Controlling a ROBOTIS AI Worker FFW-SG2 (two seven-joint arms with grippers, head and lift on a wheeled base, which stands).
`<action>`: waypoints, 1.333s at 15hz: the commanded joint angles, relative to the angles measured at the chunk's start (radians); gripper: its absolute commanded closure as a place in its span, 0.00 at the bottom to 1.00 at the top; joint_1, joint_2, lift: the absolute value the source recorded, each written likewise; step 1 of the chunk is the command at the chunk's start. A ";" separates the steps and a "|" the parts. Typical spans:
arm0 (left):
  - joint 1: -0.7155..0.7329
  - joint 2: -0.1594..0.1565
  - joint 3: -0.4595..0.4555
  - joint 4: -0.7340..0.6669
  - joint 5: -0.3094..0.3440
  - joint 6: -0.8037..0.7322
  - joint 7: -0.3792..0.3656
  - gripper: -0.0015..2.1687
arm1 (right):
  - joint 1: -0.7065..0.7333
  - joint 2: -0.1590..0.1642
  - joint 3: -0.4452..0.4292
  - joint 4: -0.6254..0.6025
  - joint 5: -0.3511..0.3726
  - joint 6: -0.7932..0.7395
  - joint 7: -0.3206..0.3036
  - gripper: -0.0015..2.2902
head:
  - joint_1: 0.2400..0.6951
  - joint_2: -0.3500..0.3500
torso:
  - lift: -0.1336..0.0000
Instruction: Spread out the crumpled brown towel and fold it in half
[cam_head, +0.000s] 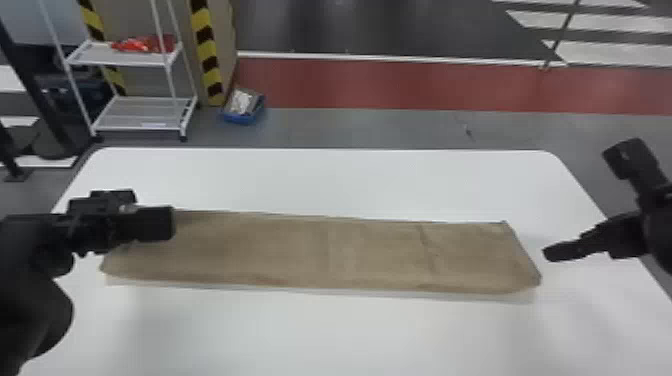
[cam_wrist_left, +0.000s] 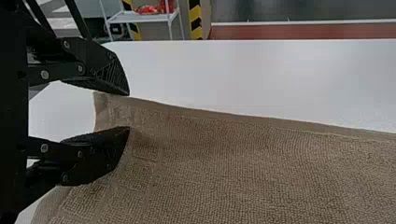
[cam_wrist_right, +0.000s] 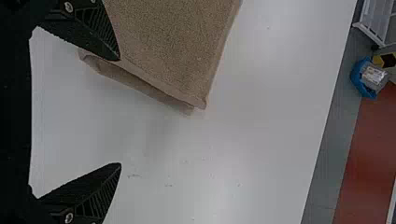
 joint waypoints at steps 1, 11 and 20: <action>0.019 0.004 0.011 -0.022 -0.001 0.003 0.003 0.00 | 0.005 -0.001 -0.010 -0.003 -0.006 0.000 0.000 0.04 | 1.00 0.40 | 0.07; 0.089 0.005 0.092 -0.103 0.035 0.000 0.004 0.01 | -0.007 -0.009 -0.019 -0.007 -0.031 0.000 0.002 0.04 | 1.00 0.42 | 0.07; 0.183 0.007 0.151 -0.200 0.033 0.000 -0.028 0.03 | 0.042 -0.004 -0.019 -0.048 -0.033 0.021 0.006 0.04 | 1.00 0.43 | 0.07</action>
